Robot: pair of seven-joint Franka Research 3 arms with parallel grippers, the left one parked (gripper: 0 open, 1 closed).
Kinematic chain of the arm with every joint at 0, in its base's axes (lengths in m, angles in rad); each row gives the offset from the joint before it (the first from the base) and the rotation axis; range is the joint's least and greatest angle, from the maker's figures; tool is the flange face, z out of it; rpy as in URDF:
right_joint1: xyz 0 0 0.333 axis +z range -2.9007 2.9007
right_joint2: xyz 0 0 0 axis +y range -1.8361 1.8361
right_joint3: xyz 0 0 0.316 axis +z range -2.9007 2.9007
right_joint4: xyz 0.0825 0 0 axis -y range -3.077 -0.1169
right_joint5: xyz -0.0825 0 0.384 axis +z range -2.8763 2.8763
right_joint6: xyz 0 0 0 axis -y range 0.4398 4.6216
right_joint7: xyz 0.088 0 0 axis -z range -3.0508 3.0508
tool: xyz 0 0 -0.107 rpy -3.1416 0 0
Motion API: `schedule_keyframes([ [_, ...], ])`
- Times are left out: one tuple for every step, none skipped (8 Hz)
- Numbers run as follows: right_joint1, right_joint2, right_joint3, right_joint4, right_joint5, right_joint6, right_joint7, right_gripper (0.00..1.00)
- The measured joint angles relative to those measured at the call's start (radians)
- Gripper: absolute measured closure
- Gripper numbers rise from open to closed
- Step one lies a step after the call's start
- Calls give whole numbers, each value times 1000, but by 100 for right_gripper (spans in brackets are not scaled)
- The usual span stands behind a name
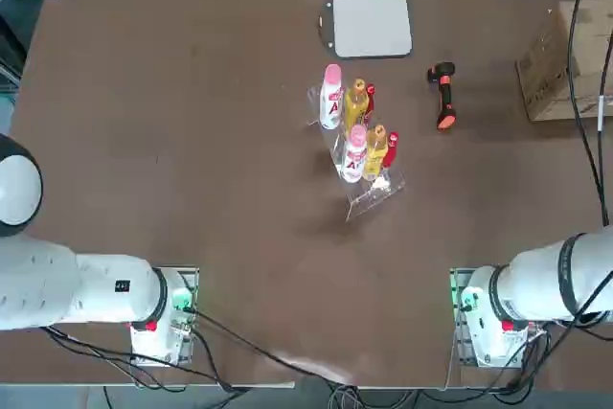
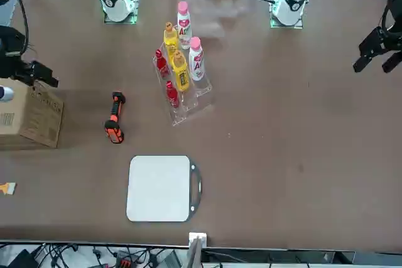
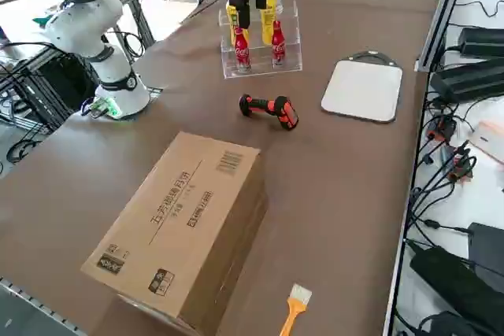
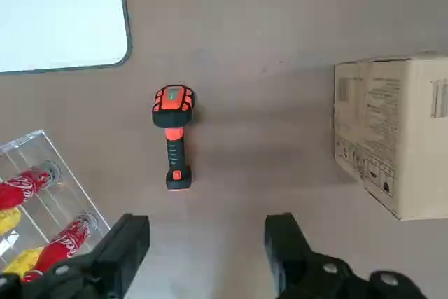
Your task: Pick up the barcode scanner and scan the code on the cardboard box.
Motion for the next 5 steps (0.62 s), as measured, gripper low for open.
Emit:
schedule_keyframes([
  [0,0,0,0,0,0,0,0],
  [-1,0,-1,0,0,0,0,0],
  [-1,0,-1,0,0,0,0,0],
  [-1,0,-1,0,0,0,-6,0],
  [-1,4,-1,-1,0,-1,-10,0],
])
